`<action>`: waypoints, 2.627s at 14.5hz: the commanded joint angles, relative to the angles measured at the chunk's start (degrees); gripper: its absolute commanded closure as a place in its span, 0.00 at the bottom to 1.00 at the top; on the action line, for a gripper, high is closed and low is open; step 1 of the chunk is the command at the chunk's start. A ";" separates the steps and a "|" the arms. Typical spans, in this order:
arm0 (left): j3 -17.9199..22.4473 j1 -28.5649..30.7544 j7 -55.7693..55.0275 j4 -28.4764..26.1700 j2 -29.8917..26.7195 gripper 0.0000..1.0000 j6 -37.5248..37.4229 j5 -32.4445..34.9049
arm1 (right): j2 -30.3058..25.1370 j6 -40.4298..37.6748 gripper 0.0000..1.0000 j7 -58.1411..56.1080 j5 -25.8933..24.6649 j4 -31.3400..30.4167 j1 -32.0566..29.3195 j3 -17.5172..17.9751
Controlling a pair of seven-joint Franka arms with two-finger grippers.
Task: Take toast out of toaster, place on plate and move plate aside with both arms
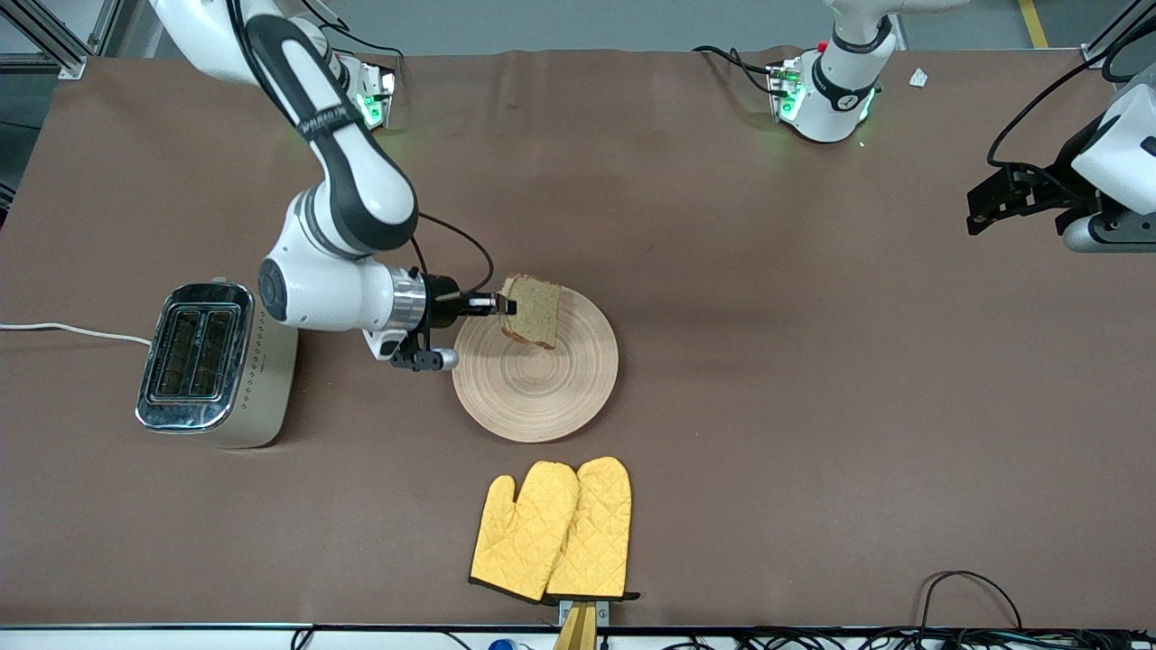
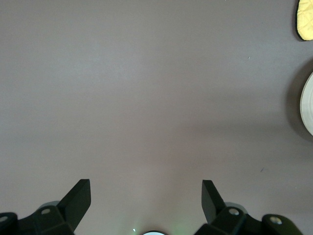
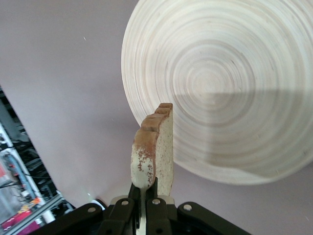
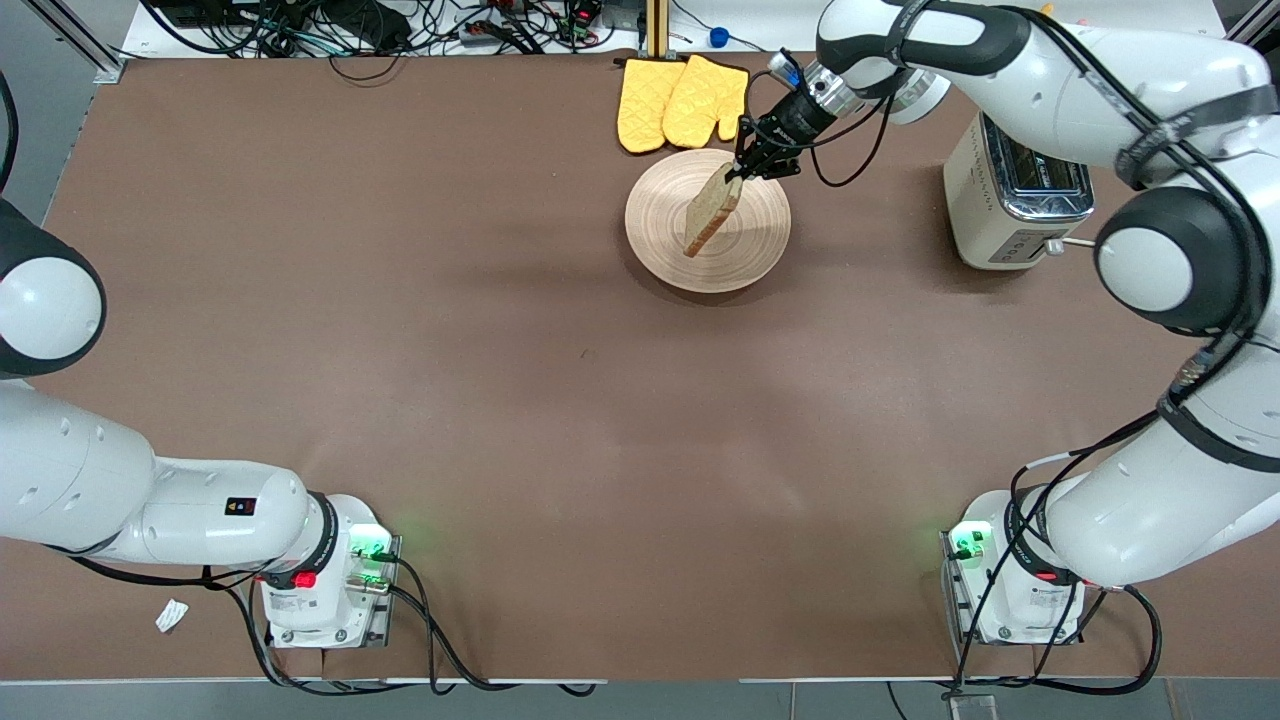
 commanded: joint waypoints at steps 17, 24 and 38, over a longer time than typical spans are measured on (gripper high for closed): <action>0.00 6.92 1.13 0.93 4.67 0.00 0.66 -8.13 | 11.14 -1.80 0.55 -15.04 -2.90 4.39 -7.55 -0.43; -2.97 7.10 1.65 0.93 19.87 0.00 14.54 -27.00 | 10.96 -1.18 0.00 -14.87 -8.85 4.48 -9.38 -0.52; -13.88 -3.88 14.83 0.58 45.46 0.22 36.07 -45.48 | -11.60 -20.24 0.00 -1.77 -33.02 4.74 -10.09 -9.39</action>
